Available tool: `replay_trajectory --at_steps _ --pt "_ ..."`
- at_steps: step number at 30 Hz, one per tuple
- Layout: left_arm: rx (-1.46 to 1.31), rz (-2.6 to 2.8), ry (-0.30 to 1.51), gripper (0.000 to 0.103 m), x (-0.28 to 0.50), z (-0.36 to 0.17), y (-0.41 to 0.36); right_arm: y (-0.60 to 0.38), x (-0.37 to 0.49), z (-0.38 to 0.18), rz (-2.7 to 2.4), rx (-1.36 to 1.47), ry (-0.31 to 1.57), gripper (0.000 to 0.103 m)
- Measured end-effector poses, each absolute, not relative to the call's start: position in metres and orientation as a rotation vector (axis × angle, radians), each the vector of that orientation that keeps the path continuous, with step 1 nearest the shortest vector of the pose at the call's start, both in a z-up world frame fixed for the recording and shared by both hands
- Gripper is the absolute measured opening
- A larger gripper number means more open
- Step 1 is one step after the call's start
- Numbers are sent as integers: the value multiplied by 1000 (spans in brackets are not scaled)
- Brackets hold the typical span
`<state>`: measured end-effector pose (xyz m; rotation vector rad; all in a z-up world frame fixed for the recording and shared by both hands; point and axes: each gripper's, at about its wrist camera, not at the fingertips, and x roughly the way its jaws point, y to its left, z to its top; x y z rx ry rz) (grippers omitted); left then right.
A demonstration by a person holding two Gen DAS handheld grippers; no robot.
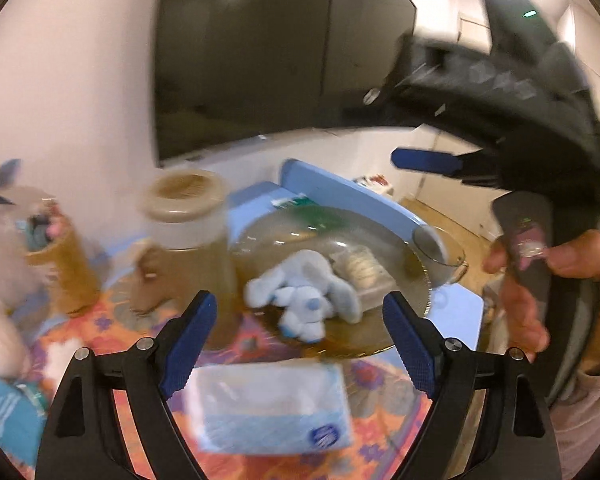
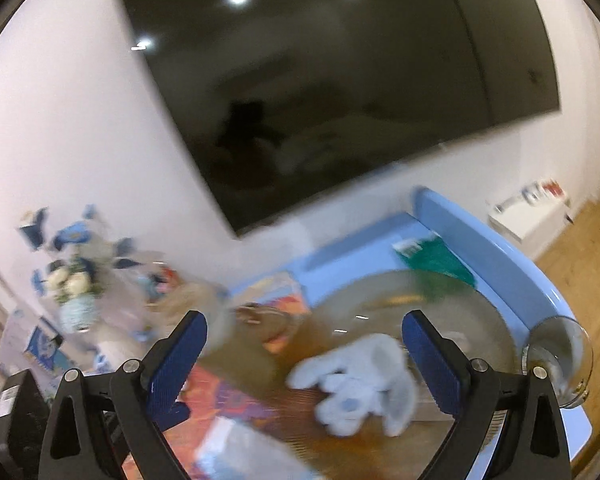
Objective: Organize soft objects
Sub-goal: 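Carry the grey plush dog and paper bag to the glass bowl and release both, then grasp the tan knitted plush with the right gripper while the left gripper grasps a small beige item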
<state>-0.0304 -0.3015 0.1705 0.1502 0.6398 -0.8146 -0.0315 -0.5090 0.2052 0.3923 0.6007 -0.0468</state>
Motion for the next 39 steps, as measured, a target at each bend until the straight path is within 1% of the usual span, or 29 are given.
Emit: replay_trajectory --at_steps 2,4,7,10,15,22,28,34,39 --pt "153 -761 624 93 -27 178 -281 -482 -37 222 11 369 557 99" --pt "151 -693 597 93 -23 187 -253 -454 -41 235 65 347 523 103" --pt "135 -594 579 93 -11 193 -211 -405 -41 245 155 295 484 103" --pt "118 -502 581 93 -2 192 -163 -364 -37 241 214 251 461 103" --pt "112 -307 609 93 17 179 -79 -316 -22 210 335 328 496 103" --pt "-34 -81 691 93 47 141 36 -256 2 163 437 376 587 103" --pt "-66 22 758 93 60 99 89 -214 19 103 468 363 716 103" --pt "-74 74 847 93 71 47 115 -211 33 41 409 407 847 103" --pt "-89 80 873 93 79 29 123 -205 41 11 369 387 902 103"
